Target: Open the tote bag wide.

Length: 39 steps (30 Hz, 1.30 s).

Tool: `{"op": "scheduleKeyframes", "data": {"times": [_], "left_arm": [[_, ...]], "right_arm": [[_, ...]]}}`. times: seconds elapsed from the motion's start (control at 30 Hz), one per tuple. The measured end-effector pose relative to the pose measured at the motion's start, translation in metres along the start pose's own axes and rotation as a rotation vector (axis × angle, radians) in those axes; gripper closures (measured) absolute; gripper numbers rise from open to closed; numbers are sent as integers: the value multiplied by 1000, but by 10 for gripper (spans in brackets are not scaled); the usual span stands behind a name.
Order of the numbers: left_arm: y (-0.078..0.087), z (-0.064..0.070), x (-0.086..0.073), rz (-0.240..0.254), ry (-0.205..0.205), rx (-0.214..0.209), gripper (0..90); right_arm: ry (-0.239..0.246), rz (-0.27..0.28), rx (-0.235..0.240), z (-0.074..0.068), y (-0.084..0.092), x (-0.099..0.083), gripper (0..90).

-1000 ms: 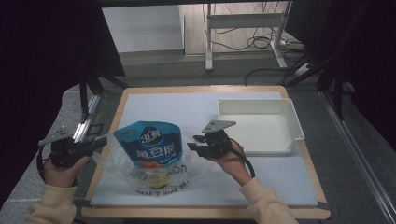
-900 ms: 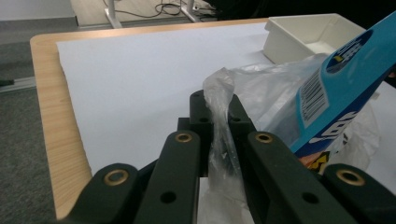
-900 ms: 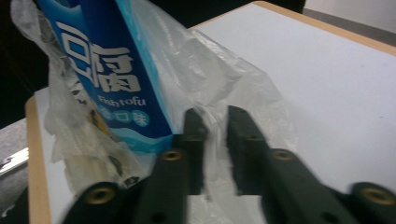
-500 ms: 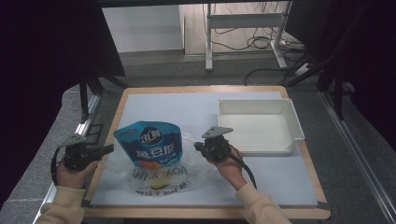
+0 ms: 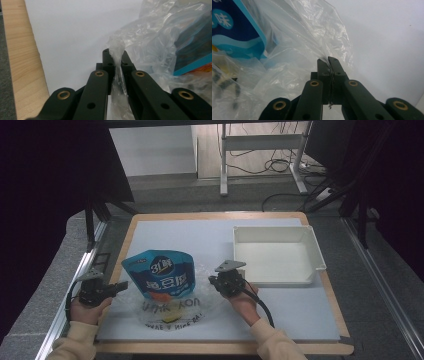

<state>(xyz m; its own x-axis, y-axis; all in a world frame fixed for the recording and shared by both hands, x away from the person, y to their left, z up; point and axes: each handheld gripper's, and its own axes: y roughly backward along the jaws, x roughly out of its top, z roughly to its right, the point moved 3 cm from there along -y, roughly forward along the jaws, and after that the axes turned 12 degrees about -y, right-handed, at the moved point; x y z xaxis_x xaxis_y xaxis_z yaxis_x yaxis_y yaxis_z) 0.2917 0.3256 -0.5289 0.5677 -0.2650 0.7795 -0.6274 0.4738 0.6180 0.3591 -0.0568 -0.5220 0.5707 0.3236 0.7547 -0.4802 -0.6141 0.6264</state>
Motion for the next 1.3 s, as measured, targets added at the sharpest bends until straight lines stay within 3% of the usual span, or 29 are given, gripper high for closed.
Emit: {"op": "scheduleKeyframes", "data": {"times": [0.57, 0.9, 1.0, 1.17, 1.3], "left_arm": [[-28, 8, -13, -66, -13, -22, 879], [-33, 9, -19, -83, -8, -29, 880], [-37, 9, -27, -110, -13, -32, 881], [-34, 9, -31, -93, 5, -41, 881], [-33, 12, -31, -95, -6, -39, 881]], "right_arm": [[6, -70, -25, 6, -14, -13, 879], [16, -91, -42, 6, -19, -21, 879], [14, -96, -42, 9, -18, -26, 880], [8, -97, -42, 10, -15, -28, 880], [9, -95, -44, 11, -11, -31, 880]]}}
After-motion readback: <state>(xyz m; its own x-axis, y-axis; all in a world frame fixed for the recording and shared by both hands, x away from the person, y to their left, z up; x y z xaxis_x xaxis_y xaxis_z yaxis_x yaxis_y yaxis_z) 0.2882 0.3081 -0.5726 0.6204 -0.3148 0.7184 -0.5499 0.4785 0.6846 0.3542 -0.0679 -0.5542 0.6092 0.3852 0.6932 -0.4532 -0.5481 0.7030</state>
